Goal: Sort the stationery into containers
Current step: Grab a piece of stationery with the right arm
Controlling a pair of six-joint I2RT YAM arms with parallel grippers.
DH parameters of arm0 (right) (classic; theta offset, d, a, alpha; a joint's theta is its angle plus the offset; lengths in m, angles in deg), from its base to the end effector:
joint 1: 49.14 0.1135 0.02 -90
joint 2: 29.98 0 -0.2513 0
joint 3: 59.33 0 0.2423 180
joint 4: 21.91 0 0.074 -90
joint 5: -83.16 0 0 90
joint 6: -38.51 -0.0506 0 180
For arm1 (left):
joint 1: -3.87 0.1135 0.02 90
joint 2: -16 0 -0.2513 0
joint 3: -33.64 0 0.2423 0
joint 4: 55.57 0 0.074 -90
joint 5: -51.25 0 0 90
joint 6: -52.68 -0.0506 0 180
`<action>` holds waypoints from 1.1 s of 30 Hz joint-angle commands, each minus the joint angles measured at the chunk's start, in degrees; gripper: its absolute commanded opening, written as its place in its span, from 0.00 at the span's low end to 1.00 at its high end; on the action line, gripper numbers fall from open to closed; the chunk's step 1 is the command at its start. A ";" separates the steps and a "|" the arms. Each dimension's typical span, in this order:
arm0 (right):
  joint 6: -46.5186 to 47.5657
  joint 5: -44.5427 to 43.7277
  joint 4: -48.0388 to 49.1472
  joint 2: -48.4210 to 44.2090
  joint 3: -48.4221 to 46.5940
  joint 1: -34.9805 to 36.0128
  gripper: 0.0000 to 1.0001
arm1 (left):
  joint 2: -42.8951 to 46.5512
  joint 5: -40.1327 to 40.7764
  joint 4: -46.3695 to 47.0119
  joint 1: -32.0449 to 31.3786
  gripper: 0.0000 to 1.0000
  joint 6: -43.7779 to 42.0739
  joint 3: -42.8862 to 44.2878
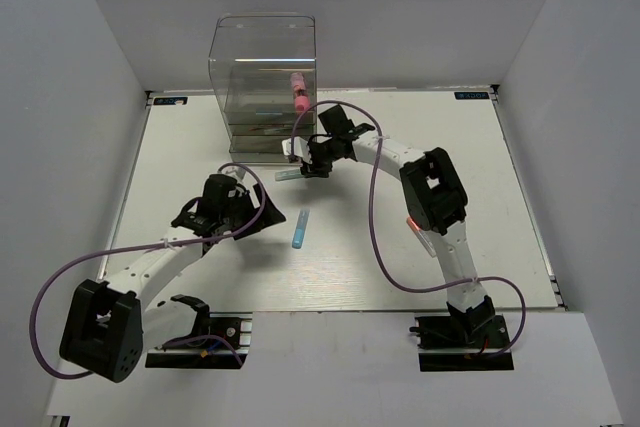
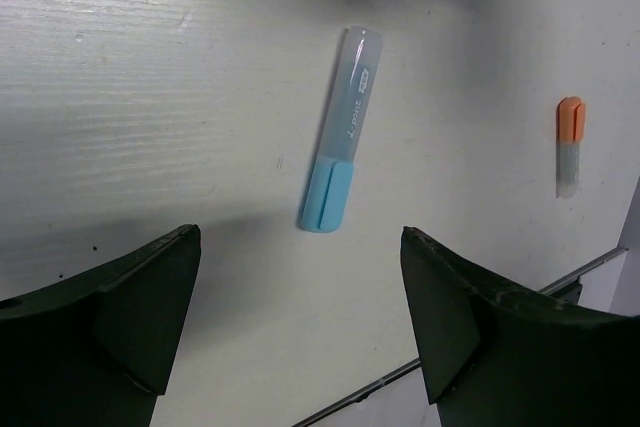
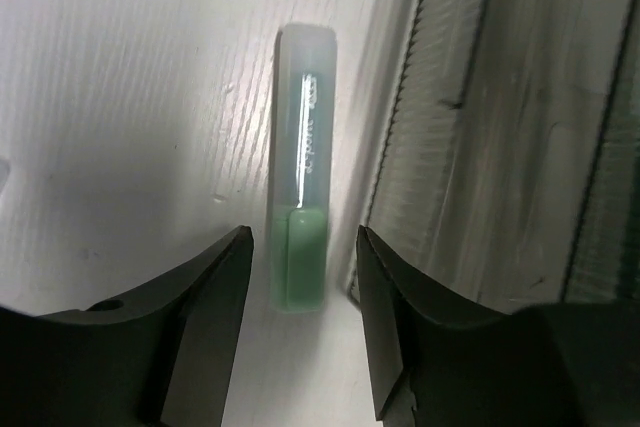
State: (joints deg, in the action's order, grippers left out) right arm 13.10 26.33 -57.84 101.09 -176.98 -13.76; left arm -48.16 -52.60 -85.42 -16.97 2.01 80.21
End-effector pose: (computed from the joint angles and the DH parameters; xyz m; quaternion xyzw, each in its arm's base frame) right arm 0.3888 0.3101 0.1584 -0.7521 0.5019 0.1751 0.3896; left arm 0.2057 -0.0913 0.1758 -0.1054 0.9200 -0.2778 0.2554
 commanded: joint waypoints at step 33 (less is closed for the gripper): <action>-5.95 1.83 1.79 -12.33 2.32 -0.13 0.00 | -2.11 -2.24 2.50 -0.25 0.92 -0.48 1.70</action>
State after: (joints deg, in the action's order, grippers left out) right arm 12.69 29.12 -61.64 90.82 -172.25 -13.78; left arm -50.26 -53.28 -84.41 -16.97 2.71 79.62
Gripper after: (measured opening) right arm 0.294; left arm 0.915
